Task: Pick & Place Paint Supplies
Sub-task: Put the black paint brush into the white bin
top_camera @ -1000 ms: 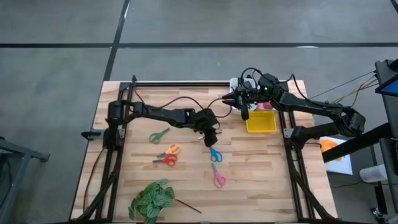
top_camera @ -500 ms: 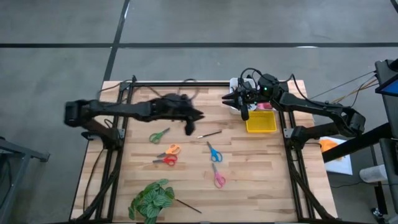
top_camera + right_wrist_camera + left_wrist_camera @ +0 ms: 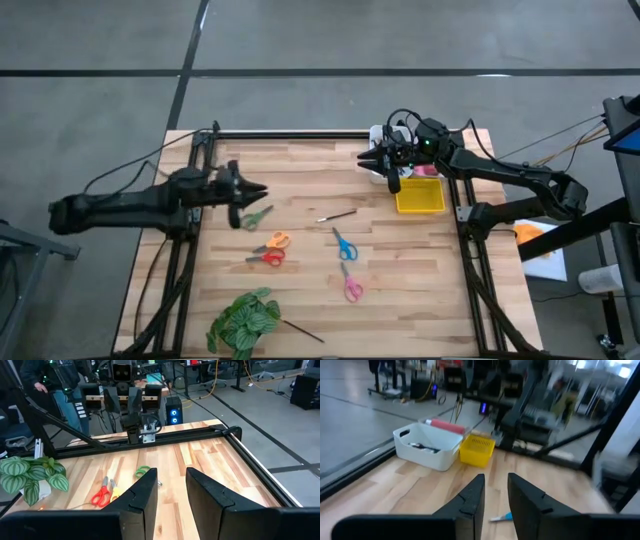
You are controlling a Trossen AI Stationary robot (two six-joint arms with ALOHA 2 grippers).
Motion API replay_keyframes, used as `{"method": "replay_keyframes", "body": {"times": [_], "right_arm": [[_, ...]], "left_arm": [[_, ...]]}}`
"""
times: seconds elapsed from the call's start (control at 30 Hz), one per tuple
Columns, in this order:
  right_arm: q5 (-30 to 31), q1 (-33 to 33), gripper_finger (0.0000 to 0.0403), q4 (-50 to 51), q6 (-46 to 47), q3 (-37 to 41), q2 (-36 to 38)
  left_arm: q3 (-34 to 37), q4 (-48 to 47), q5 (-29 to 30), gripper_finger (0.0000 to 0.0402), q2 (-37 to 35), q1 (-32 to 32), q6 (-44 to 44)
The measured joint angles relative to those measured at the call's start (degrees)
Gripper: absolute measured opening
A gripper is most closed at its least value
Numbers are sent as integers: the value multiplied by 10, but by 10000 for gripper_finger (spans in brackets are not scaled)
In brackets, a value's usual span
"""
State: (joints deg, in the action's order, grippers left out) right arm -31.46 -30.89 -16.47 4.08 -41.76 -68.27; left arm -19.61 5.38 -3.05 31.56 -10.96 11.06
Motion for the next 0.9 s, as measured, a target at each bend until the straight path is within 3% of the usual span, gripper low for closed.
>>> {"method": "replay_keyframes", "body": {"times": [0.23, 0.43, 0.9], "right_arm": [[0, 0, 100, 0, 0, 0, 0], [0, 0, 100, 0, 0, 0, 0], [0, 0, 100, 0, 0, 0, 0]], "left_arm": [[93, -1, 0, 87, -144, 0, 23], [149, 0, 0, 87, -219, 0, 23], [194, -25, 0, 87, -239, 0, 25]]}}
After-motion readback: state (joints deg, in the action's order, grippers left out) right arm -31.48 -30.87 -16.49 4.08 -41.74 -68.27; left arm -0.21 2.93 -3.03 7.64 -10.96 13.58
